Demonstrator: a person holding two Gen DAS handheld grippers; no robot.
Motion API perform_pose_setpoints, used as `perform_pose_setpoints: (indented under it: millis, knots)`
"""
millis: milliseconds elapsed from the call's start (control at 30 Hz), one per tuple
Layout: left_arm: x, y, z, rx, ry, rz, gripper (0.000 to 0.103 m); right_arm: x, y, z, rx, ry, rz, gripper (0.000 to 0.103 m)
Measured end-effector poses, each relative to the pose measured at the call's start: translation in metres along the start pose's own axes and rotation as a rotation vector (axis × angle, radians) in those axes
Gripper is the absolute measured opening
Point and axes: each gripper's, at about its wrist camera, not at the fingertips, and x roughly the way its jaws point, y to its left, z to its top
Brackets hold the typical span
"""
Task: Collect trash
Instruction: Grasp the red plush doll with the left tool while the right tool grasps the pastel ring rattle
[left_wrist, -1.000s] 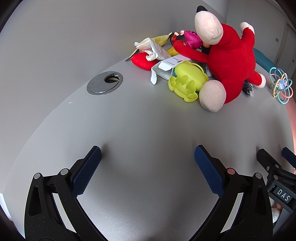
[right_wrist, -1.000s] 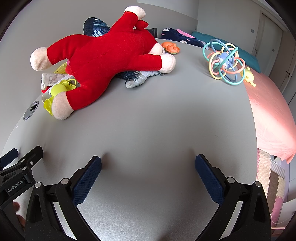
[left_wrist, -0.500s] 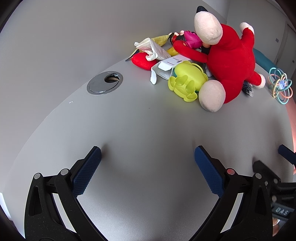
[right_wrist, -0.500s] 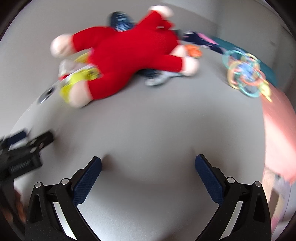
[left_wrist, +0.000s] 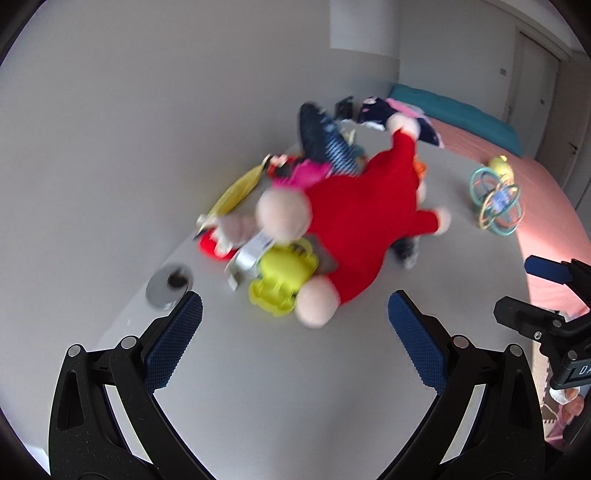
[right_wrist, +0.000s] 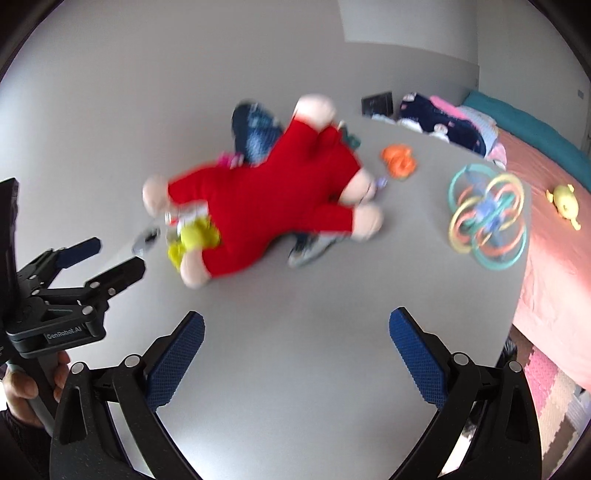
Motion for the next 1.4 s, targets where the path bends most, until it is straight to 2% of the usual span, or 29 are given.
perform_pose_setpoints:
  millis: [167,300,400,600,633,700,833,867,900,933,967,1000,1133,1200,1300,1400]
  knots:
    - [0.008,-0.03,0.047,0.052,-0.022,-0.049,0.097,-0.02,-0.039,0.04,0.042,-0.042,-0.032,0.1]
    - [0.028,-0.052,0.076,0.048,-0.003,-0.114,0.097,-0.031,-0.071,0.068,0.051,-0.06,-0.081,0.095]
    - [0.05,-0.068,0.097,0.047,0.021,-0.147,0.097,-0.03,-0.095,0.083,0.074,-0.049,-0.103,0.092]
    - [0.084,-0.091,0.126,0.07,0.06,-0.153,0.097,-0.019,-0.152,0.103,0.137,0.015,-0.13,0.087]
    - [0.089,-0.093,0.128,0.071,0.068,-0.151,0.097,-0.015,-0.16,0.104,0.145,0.033,-0.13,0.086]
    - [0.098,-0.093,0.131,0.067,0.087,-0.159,0.097,-0.01,-0.174,0.102,0.173,0.068,-0.114,0.078]
    - [0.114,-0.092,0.133,0.064,0.11,-0.162,0.095,0.001,-0.199,0.097,0.265,0.127,-0.017,0.068]
    - [0.117,-0.092,0.133,0.065,0.114,-0.158,0.087,0.003,-0.201,0.096,0.278,0.139,-0.002,0.066]
    - [0.12,-0.093,0.132,0.068,0.12,-0.154,0.072,0.006,-0.205,0.094,0.289,0.149,0.016,0.065]
    - [0.123,-0.093,0.132,0.07,0.124,-0.152,0.064,0.009,-0.205,0.094,0.293,0.153,0.025,0.064]
    - [0.126,-0.093,0.131,0.074,0.126,-0.147,0.041,0.01,-0.205,0.093,0.294,0.156,0.033,0.064]
    - [0.129,-0.092,0.13,0.074,0.13,-0.141,0.028,0.012,-0.205,0.092,0.295,0.154,0.047,0.064]
    - [0.127,-0.085,0.13,0.03,0.101,-0.173,0.025,0.015,-0.201,0.096,0.274,0.156,0.063,0.062]
    - [0.119,-0.082,0.133,0.021,0.075,-0.184,0.024,0.02,-0.198,0.097,0.265,0.172,0.057,0.056]
    - [0.11,-0.08,0.135,0.021,0.052,-0.178,0.023,0.029,-0.2,0.095,0.295,0.209,0.075,0.045]
    - [0.103,-0.076,0.138,0.003,0.033,-0.198,0.023,0.042,-0.203,0.09,0.352,0.259,0.121,0.026]
